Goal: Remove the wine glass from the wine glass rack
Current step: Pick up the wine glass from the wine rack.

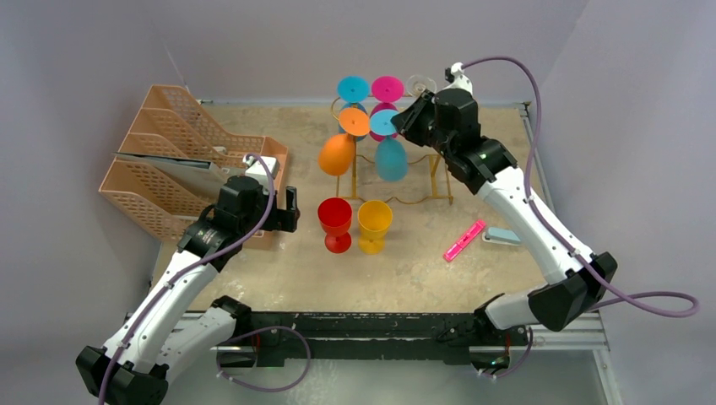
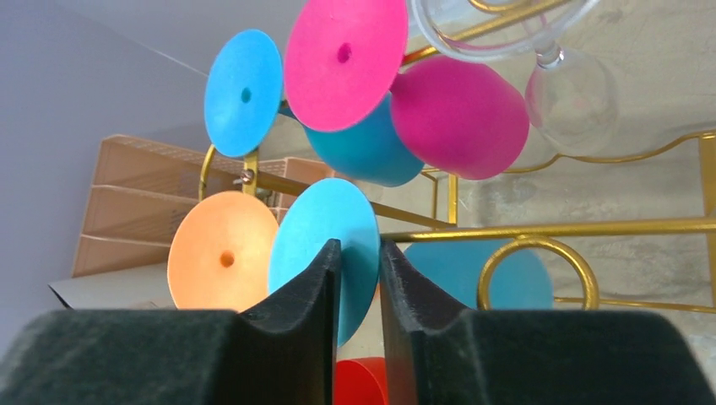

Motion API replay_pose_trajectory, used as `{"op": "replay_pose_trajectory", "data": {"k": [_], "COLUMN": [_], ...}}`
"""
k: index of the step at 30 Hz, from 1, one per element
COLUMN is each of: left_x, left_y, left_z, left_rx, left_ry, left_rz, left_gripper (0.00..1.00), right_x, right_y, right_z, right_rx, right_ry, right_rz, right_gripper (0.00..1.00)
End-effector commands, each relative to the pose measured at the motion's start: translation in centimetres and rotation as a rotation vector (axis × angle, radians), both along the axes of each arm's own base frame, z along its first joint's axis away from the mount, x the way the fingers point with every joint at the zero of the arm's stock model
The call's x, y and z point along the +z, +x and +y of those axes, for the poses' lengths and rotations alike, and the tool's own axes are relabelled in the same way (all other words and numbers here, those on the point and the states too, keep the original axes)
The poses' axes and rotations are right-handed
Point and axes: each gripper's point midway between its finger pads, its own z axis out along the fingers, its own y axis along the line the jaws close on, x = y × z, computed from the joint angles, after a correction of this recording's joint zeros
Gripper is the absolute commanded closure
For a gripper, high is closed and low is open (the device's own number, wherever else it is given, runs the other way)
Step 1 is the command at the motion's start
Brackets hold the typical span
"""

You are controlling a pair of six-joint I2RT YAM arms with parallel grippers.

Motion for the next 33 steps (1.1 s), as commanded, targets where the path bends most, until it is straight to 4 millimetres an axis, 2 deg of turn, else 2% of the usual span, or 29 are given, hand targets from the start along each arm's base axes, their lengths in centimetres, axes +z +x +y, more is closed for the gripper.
{"op": "replay_pose_trajectory", "data": {"k": [1,12,16,23,29,33], "left_x": [1.0,0.9,1.1,1.0,1.0,1.0], "left_y": [0.4,0.3,0.3,0.3,0.3,0.3], "left_z": [0.0,-0.1,-0.1,-0.1,-0.1,-0.2], "left_rx": [-0.003,-0.005,-0.005,-0.003,-0.005,-0.005], "left_ry": [-0.011,-0.012,-0.015,-0.015,-0.018,-0.019], "left_rz": [-0.032,-0.029,-0.034,-0.033,-0.026,-0.025], "left_gripper": [0.01,0.01,0.01,0.01,0.01,0.01], "right_x": [2.7,3.7,4.5,5.4,5.0,4.4], "right_y": [0.2,-0.9,-1.5,-2.3,-2.7,-2.5], "right_z": [-0.7,-1.1,-0.7,-1.1,0.2,0.1], "right_rx": [-0.026,-0.038,-0.021,-0.026,0.005,-0.023], "right_ry": [0.013,0.072,0.123,0.162,0.28,0.316], "right_rz": [-0.062,-0.068,-0.074,-0.093,-0.047,-0.031], "right_gripper": [0.79,1.0,1.0,1.0,1.0,1.0]}}
